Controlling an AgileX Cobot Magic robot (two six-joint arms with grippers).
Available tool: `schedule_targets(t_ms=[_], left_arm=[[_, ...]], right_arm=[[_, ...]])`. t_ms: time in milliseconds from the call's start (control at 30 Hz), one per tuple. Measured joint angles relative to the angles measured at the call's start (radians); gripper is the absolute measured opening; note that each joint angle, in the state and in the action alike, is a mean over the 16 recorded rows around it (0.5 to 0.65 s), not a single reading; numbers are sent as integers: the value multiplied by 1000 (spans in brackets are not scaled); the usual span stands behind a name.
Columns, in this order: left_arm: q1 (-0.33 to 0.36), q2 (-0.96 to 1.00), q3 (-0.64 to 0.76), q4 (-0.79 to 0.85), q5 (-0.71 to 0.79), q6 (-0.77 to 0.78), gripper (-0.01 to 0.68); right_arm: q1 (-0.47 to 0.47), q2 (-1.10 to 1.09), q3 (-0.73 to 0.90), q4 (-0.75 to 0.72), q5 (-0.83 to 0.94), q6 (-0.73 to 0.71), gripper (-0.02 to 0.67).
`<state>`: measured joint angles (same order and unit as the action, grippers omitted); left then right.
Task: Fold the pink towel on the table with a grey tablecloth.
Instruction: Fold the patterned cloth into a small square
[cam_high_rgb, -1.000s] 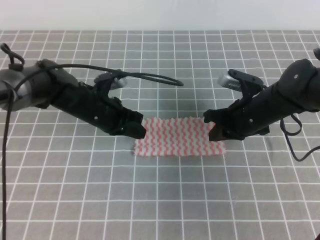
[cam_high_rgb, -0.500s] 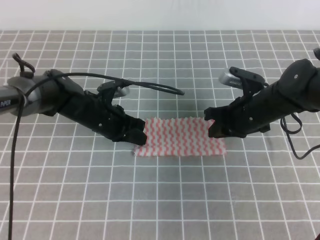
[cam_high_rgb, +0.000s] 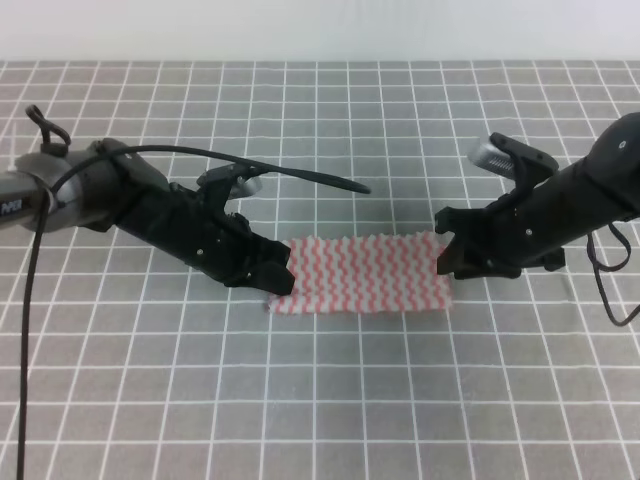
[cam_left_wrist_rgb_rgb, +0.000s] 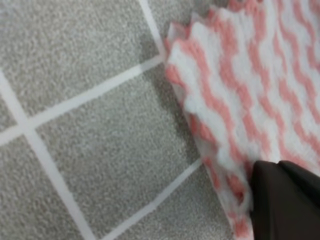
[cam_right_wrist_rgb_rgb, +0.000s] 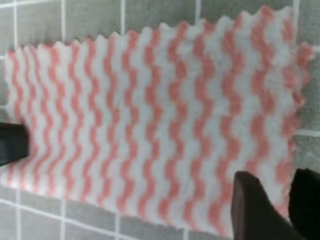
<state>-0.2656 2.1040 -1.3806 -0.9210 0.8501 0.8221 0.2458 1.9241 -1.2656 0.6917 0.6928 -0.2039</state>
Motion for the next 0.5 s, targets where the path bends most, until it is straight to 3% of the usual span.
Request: schedule_targets(t_ms=[500], left_arm=[[0,0,-1,13,10,-1,-3]], right_arm=[[-1,62,0,80,-20,-43,165]])
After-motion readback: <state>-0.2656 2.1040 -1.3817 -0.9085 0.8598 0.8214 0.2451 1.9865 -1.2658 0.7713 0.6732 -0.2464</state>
